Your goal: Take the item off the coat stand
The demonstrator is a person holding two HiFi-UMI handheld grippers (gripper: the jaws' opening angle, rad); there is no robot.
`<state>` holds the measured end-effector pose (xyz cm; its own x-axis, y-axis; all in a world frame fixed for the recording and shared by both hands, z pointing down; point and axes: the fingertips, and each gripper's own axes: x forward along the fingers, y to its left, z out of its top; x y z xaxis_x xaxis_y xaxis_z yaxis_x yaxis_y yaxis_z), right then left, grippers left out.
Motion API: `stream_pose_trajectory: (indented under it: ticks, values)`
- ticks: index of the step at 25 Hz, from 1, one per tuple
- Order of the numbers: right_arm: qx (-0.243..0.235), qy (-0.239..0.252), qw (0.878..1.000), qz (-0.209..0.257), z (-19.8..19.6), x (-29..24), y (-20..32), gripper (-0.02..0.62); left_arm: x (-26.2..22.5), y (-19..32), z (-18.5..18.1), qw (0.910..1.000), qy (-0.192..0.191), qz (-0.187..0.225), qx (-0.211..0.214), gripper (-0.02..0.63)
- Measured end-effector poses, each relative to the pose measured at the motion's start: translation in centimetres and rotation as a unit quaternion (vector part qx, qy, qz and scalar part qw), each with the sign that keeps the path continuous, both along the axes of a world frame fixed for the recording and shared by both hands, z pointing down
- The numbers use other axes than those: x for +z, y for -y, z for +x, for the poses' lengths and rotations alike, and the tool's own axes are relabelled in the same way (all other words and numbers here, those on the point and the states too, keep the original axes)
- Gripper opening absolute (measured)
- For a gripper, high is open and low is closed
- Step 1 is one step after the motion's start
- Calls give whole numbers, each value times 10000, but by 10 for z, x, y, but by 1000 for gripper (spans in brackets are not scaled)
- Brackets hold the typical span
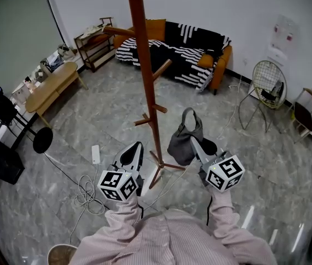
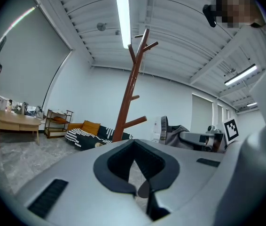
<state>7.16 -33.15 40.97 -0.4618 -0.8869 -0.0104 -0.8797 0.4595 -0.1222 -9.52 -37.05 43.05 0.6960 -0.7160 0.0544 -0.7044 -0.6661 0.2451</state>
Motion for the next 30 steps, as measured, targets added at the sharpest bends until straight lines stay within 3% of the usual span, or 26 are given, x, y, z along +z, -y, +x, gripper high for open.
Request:
stream_pose_trajectory:
  ticks: [30]
  values:
    - [60,228,9989,-416,29,54,-20,18,21,-20,-18,9985,156,-158,-507,2]
